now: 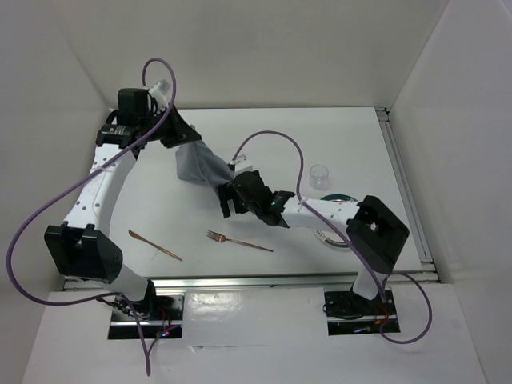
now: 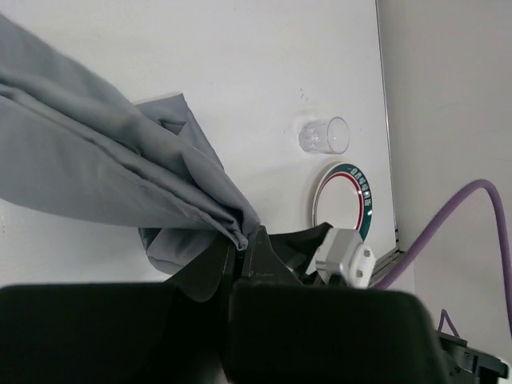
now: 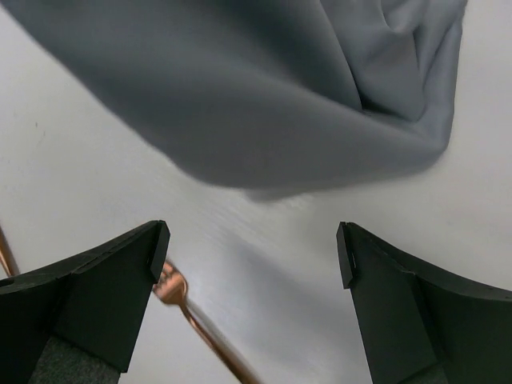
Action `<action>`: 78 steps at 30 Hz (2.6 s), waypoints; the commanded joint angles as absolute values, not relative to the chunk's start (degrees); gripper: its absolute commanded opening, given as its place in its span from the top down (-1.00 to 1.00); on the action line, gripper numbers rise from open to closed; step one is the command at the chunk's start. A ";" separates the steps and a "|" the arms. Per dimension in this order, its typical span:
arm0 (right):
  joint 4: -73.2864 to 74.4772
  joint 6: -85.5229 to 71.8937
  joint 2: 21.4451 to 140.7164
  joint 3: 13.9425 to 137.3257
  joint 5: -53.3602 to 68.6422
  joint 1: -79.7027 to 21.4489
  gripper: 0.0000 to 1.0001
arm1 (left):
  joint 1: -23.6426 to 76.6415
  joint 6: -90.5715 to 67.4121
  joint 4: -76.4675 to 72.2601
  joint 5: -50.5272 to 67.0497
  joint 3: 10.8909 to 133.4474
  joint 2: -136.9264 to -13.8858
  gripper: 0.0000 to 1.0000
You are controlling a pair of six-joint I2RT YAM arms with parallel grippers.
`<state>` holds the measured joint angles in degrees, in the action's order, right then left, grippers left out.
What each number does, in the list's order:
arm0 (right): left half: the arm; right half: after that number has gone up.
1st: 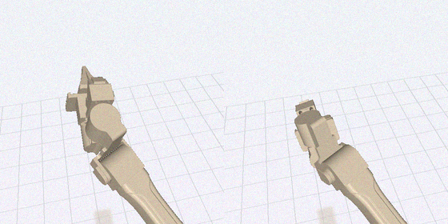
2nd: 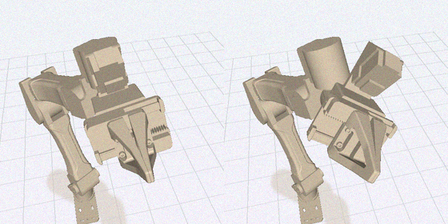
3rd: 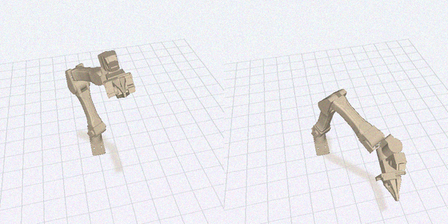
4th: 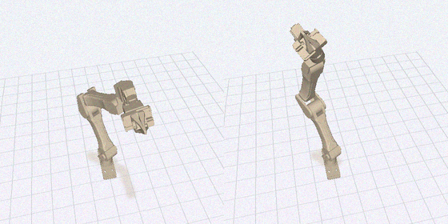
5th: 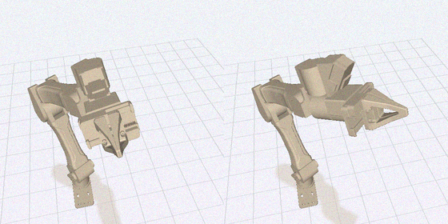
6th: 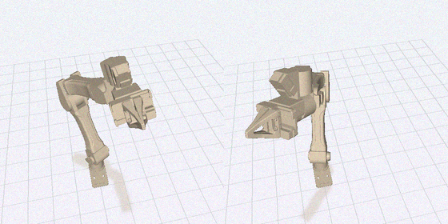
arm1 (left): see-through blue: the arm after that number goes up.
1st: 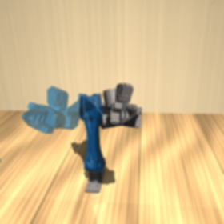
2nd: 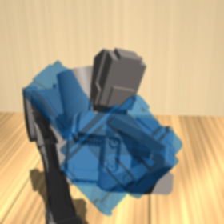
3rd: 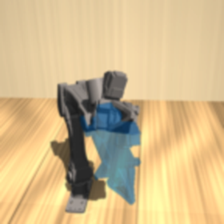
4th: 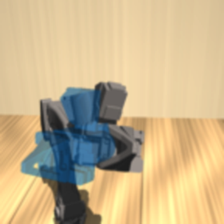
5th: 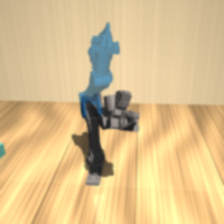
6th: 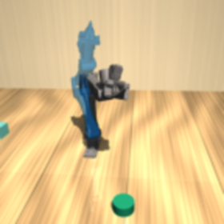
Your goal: Set the dinner table for one person
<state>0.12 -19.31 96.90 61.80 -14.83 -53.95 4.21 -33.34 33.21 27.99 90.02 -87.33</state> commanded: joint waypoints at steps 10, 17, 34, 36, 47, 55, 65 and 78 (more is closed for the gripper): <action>-5.98 -19.69 114.87 81.20 -22.41 -51.25 -0.30 | 5.54 -33.31 32.70 29.80 97.55 -89.12 1.00; -7.21 -19.69 110.84 89.55 -8.76 -34.21 1.00 | 3.70 -31.55 35.60 28.65 114.11 -96.23 1.00; -4.76 -16.35 85.81 71.85 13.70 -24.78 1.00 | -3.87 -33.57 29.97 32.00 101.09 -90.36 1.00; -2.30 -15.03 83.77 70.05 16.00 -24.79 1.00 | -3.87 -32.87 29.97 31.11 97.48 -88.16 1.00; 15.10 -8.96 76.30 69.00 20.29 -25.84 1.00 | -3.87 -30.94 33.93 24.70 87.29 -82.45 1.00; 20.82 -7.56 76.63 62.06 26.98 -34.61 0.88 | -4.39 -32.96 35.60 14.95 71.03 -69.97 1.00; 25.41 -10.36 78.23 60.73 13.27 -40.70 -0.47 | -4.92 -34.01 39.11 5.71 68.82 -67.76 1.00; 31.29 -28.01 101.23 80.15 17.48 -33.05 -0.56 | -4.92 -35.24 37.71 10.28 79.36 -78.66 1.00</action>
<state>28.16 -20.10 96.90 77.25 15.31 -33.54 -4.75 -34.83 38.94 9.30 76.23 -78.32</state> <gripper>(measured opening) 0.774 0.055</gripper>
